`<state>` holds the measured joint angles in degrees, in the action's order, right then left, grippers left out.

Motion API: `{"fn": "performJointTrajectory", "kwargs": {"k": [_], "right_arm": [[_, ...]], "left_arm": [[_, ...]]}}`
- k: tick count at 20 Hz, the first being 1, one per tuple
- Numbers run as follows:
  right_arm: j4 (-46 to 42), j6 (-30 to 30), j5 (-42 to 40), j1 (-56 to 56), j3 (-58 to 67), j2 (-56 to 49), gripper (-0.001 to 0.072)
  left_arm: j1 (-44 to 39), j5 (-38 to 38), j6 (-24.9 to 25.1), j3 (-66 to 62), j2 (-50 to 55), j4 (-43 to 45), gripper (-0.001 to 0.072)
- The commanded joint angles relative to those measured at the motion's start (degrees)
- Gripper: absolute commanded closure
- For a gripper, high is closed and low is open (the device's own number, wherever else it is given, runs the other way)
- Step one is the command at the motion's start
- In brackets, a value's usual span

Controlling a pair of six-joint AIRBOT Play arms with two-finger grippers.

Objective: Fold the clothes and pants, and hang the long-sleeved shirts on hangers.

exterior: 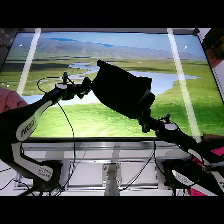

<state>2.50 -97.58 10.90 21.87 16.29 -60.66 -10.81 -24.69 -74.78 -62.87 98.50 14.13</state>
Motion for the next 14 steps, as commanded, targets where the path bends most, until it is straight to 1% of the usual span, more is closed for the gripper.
{"fn": "performJointTrajectory", "kwargs": {"k": [1,4,6,9,11,13,14], "right_arm": [[-0.3,4.9,2.4,0.0,1.7,1.2,0.0697],[-1.0,10.3,0.6,-0.2,8.1,3.9,0.0697],[-3.7,13.2,-0.6,-2.1,13.9,4.8,0.0697],[-7.0,13.3,-1.3,-8.2,21.6,4.7,0.0697],[-11.0,13.2,1.7,-13.0,24.6,4.5,0.0697],[-12.6,13.2,8.3,-16.3,26.0,3.3,0.0697],[-13.6,13.1,10.1,-16.6,26.0,2.5,0.0696]], "left_arm": [[-0.4,2.6,2.0,-0.1,-1.0,0.3,0.0618],[-2.1,6.2,2.0,0.2,-3.5,0.8,0.0619],[-3.6,7.9,1.9,0.3,-4.9,0.8,0.0618],[-4.5,9.2,0.7,0.3,-6.2,0.8,0.0616],[-4.2,8.5,0.5,0.3,-6.4,0.8,0.0616],[-3.6,5.9,0.7,0.3,-6.3,0.8,0.0617],[-3.3,4.7,0.7,0.3,-6.3,0.8,0.0616]]}}
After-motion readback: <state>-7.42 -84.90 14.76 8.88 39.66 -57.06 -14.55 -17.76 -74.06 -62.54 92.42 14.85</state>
